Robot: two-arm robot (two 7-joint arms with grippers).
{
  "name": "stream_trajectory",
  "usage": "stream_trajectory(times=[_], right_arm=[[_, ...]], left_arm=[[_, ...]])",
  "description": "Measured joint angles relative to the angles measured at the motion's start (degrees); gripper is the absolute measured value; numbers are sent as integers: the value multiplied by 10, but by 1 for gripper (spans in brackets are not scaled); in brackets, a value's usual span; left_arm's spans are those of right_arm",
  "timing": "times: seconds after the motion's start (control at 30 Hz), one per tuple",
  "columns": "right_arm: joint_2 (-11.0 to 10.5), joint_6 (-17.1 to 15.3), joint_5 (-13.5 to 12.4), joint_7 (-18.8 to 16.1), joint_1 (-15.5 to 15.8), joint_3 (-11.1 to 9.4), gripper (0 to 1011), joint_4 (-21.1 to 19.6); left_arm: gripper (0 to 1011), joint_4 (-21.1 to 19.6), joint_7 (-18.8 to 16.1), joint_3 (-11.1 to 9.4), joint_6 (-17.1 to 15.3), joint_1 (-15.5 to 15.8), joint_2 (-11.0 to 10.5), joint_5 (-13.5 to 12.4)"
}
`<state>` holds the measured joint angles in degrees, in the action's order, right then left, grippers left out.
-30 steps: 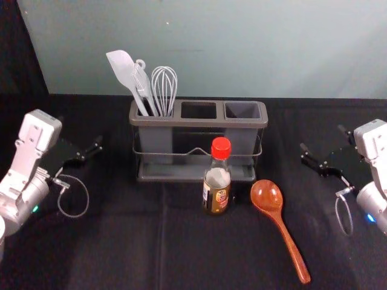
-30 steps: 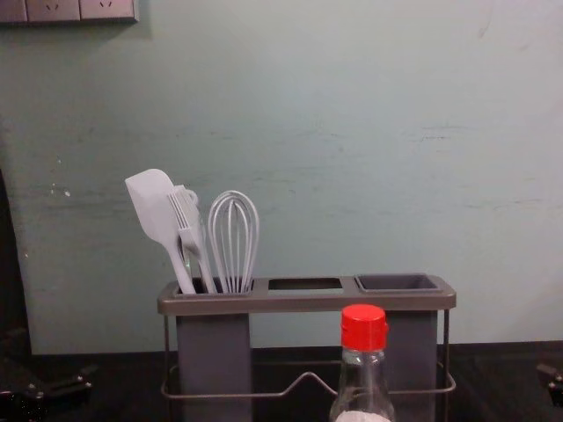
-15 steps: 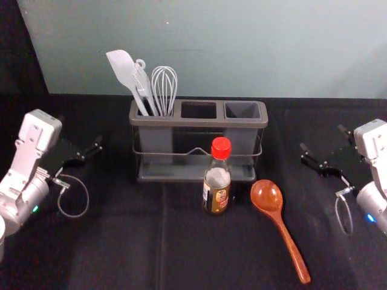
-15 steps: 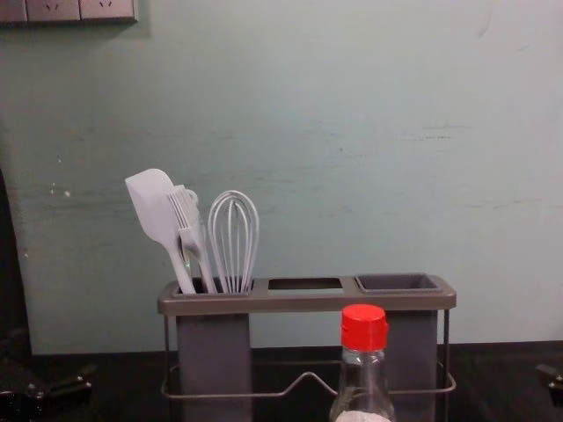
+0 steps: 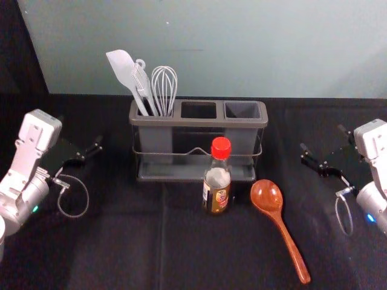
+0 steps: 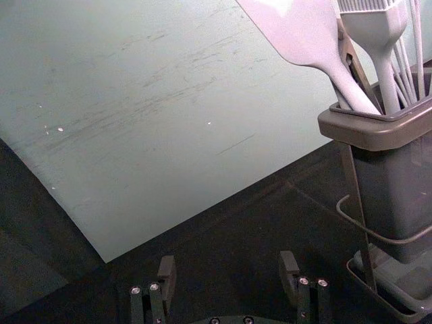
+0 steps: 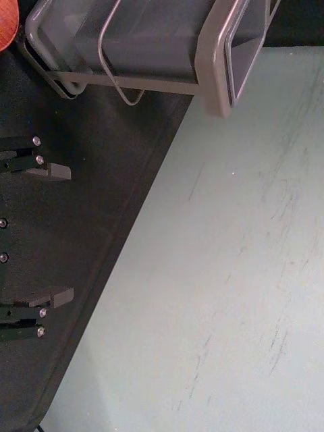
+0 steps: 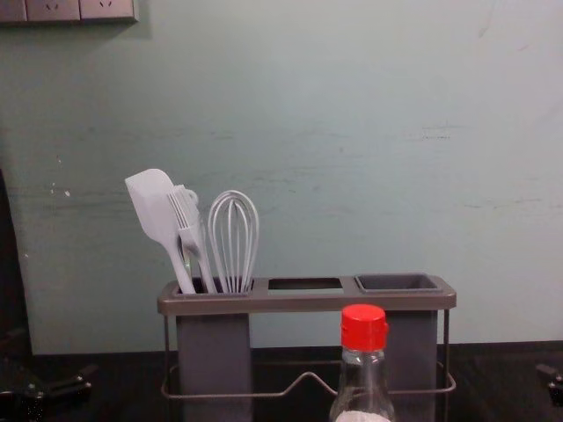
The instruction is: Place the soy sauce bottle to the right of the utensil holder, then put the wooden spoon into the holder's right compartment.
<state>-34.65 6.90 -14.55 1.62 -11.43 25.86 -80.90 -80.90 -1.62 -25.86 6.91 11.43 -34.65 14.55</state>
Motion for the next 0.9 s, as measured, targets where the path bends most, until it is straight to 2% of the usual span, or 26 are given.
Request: stream_trajectory(times=[0.2,0.3,0.47,0.7,0.9], right_arm=[[0,0,0,0,0,0,1003,0],[-4,-1,2,-1,10,-4,1003,-10],[-22,1,-3,-14,45,-19,1003,-50],[-54,3,-24,-41,108,-41,1003,-121],[-77,3,-53,-87,146,-50,1003,-172]], left_arm=[[1005,0,0,0,0,0,0,0],[1005,0,0,0,0,0,0,0],[1005,0,0,0,0,0,0,0],[1005,0,0,0,0,0,0,0],[1005,0,0,0,0,0,0,0]])
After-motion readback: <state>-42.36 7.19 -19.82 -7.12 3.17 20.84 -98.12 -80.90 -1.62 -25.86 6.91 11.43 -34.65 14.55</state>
